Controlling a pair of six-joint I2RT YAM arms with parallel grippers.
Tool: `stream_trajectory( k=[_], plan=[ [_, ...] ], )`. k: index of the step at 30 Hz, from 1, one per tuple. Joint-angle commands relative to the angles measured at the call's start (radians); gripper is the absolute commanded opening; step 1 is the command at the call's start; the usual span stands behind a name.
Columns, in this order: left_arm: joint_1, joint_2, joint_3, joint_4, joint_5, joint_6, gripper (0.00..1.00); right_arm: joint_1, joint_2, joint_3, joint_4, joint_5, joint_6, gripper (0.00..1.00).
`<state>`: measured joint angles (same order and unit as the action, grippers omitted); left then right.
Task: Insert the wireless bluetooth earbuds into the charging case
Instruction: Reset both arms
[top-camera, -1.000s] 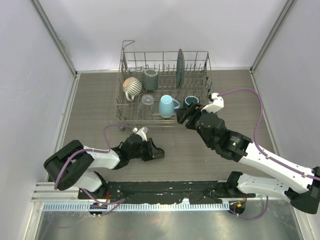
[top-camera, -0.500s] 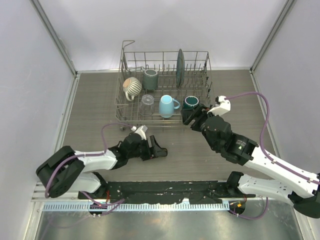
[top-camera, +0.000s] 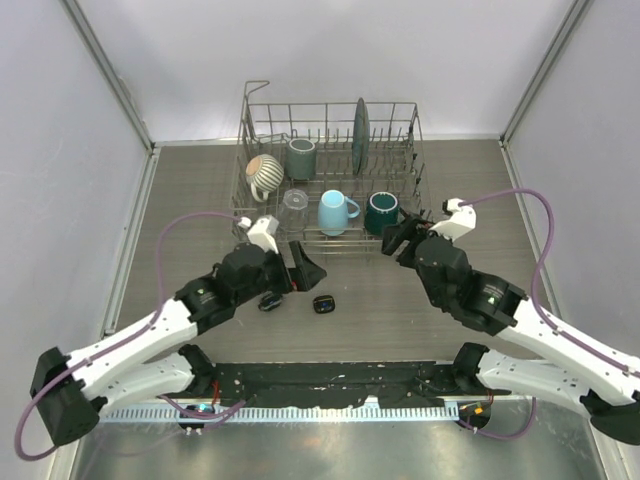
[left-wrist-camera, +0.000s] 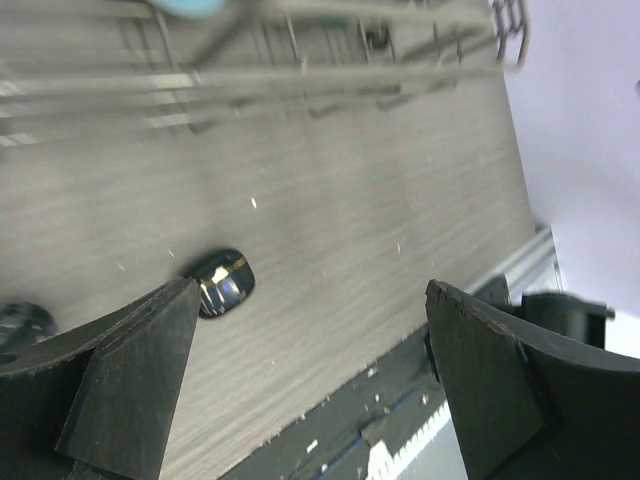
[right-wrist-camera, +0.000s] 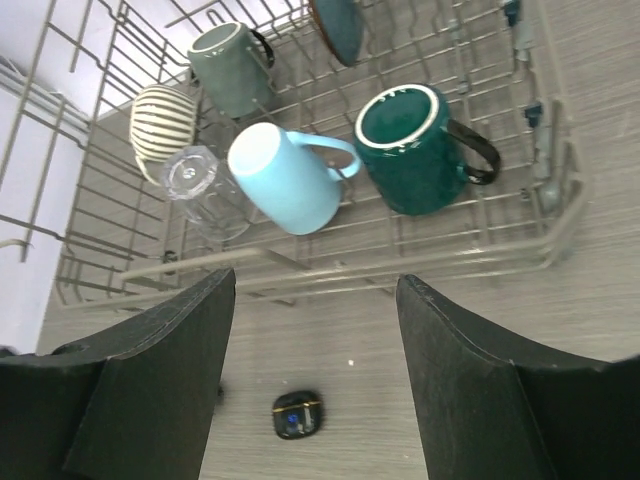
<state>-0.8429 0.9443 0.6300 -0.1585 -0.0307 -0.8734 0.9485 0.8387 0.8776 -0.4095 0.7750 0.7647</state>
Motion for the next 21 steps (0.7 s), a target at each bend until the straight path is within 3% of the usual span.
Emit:
stream_trajectory(
  k=[1, 6, 9, 12, 14, 18, 21],
  plan=[
    [-0.001, -0.097, 0.077, -0.232, -0.291, 0.059, 1.0, -0.007, -0.111, -0.061, -0.084, 0.044, -0.054, 0.72],
    [-0.001, -0.231, 0.019, -0.274, -0.481, 0.03, 1.0, -0.005, -0.197, -0.214, -0.198, 0.006, 0.034, 0.8],
    [-0.002, -0.306, 0.007, -0.299, -0.563, 0.03, 1.0, -0.005, -0.24, -0.302, -0.256, 0.067, 0.16, 0.88],
    [-0.002, -0.346, 0.005, -0.319, -0.641, 0.042, 1.0, -0.005, -0.273, -0.37, -0.244, 0.217, 0.203, 0.9],
    [-0.001, -0.354, 0.008, -0.332, -0.688, 0.08, 1.0, -0.005, -0.28, -0.393, -0.206, 0.346, 0.144, 0.9],
    [-0.002, -0.357, 0.01, -0.345, -0.752, 0.111, 1.0, -0.005, -0.273, -0.436, -0.191, 0.61, 0.291, 0.94],
    [-0.002, -0.363, 0.004, -0.34, -0.768, 0.125, 1.0, -0.005, -0.259, -0.46, -0.125, 0.752, 0.17, 0.94]
  ],
)
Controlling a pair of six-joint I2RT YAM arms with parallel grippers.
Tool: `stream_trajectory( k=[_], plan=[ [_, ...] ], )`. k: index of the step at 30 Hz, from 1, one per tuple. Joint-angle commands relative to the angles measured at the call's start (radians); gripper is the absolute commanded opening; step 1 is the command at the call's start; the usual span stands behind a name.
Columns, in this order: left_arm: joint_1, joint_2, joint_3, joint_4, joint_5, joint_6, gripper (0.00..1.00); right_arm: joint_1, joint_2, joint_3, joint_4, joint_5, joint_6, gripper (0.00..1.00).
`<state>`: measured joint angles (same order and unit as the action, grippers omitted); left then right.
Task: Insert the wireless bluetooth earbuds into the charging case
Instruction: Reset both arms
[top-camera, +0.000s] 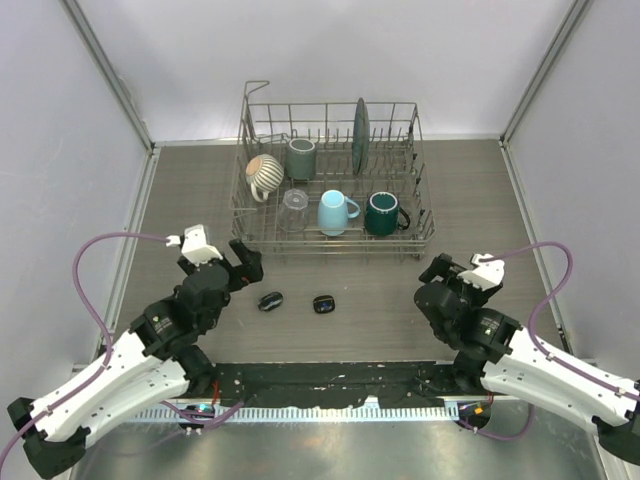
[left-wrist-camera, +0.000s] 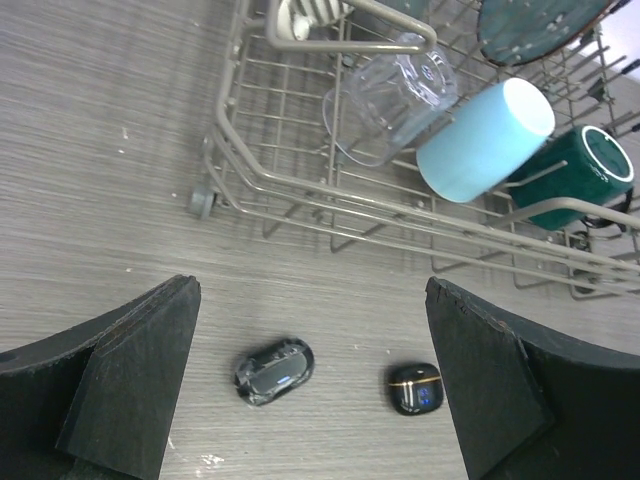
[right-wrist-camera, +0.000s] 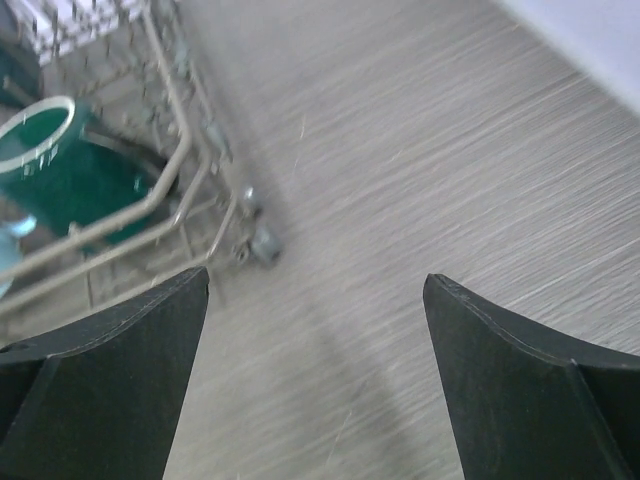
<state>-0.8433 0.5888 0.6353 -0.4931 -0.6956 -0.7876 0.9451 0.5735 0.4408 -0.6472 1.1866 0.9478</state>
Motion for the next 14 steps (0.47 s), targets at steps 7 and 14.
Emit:
stream_trajectory(
  k=[7, 14],
  plan=[
    [0.0, -0.029, -0.043, 0.034, -0.12, 0.062, 1.0, -0.002, 0.227, -0.207, 0.25, 0.585, 0.095, 0.98],
    [0.0, 0.009, -0.039, 0.065, -0.154, 0.137, 1.0, -0.04, 0.641, -0.064, -0.311, 0.682, 0.832, 0.98]
  ],
)
